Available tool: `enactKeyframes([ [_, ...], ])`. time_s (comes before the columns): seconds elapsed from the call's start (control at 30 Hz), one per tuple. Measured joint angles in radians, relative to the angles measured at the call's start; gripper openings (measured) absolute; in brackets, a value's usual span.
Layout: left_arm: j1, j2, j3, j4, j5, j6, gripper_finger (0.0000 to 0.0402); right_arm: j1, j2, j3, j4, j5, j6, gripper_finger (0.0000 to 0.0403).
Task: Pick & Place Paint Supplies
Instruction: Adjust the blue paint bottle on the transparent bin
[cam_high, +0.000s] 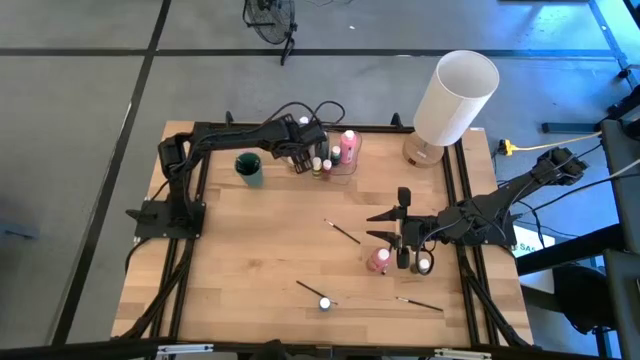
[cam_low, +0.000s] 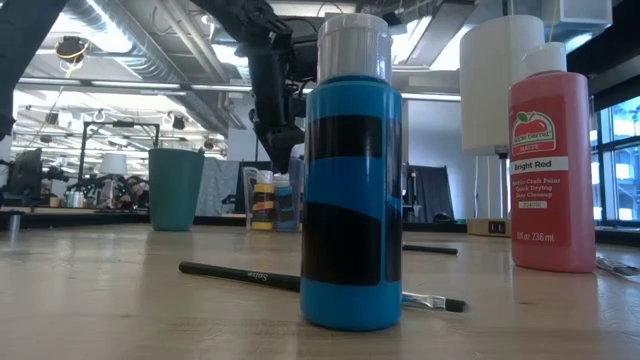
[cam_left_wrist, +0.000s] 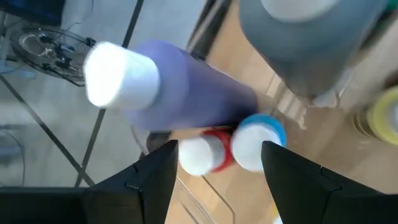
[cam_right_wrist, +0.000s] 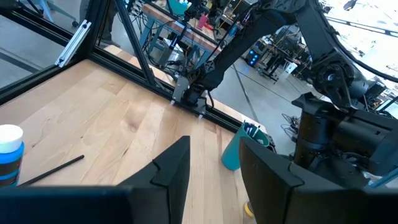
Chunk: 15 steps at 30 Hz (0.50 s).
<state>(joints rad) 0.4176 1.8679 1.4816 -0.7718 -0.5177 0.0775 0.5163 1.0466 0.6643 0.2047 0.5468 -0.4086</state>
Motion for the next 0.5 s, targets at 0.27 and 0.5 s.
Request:
enactKeyframes([
  [0.27, 0.021, 0.0, 0.0, 0.043, 0.003, 0.023, 0.0226, 0.0, 0.0, 0.0, -0.009, 0.0, 0.0, 0.014],
  [0.5, 0.016, -0.001, 0.0, 0.04, 0.002, 0.041, 0.0226, 0.0, 0.0, 0.0, -0.02, 0.0, 0.0, 0.014],
])
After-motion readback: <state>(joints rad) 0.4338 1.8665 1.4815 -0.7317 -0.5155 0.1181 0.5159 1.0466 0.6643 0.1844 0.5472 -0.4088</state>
